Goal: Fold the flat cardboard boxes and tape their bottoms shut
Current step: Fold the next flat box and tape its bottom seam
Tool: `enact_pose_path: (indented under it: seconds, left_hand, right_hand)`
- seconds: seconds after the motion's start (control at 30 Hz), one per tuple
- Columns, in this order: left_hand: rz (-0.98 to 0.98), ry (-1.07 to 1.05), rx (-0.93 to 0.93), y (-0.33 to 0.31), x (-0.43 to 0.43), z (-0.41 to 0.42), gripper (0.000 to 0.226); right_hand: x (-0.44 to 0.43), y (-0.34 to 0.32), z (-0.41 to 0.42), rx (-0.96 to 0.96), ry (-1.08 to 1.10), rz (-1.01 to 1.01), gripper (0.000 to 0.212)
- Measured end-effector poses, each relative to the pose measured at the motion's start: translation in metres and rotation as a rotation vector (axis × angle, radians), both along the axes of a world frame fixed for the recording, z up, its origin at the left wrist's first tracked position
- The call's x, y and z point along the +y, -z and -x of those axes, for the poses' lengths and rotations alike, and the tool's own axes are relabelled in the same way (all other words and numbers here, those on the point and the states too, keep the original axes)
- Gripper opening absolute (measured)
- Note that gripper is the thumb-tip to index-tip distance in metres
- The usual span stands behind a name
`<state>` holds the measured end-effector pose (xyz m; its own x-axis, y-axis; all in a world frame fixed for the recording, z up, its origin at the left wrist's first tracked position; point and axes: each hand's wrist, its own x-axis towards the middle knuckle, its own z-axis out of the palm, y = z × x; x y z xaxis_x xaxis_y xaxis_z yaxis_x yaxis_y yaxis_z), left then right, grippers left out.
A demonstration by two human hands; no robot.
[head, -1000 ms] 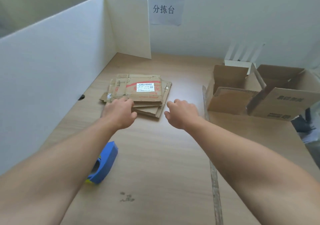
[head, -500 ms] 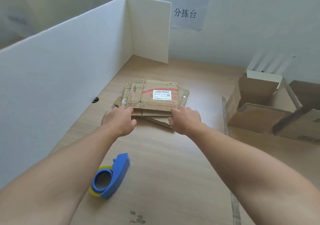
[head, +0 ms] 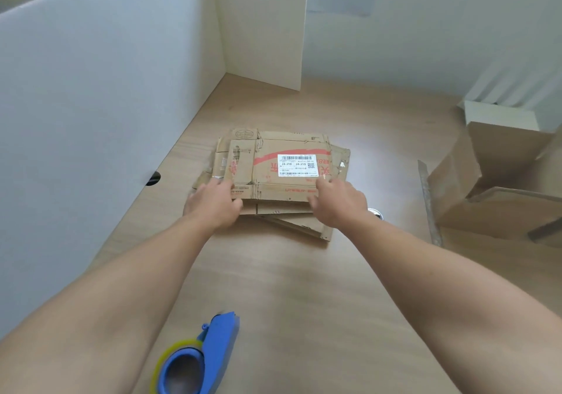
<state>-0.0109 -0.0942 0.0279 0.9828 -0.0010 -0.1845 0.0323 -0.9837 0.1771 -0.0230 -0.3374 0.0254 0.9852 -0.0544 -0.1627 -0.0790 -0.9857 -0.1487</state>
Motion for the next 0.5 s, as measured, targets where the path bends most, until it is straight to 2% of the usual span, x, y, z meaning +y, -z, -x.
enact_pose_path:
  seconds: [0.17,0.3,0.5]
  left_hand:
    - [0.059,0.008,-0.006,0.026,0.002,-0.028,0.053]
    - [0.172,-0.029,0.052,0.042,0.000,-0.039,0.061]
    - [0.397,-0.180,0.024,0.051,-0.001,-0.032,0.064]
  right_hand:
    - [0.000,0.024,-0.025,0.033,0.109,-0.084,0.043]
    - [0.005,0.044,-0.030,0.108,0.273,-0.321,0.047]
    - [0.007,0.053,-0.025,-0.050,0.543,-0.547,0.056]
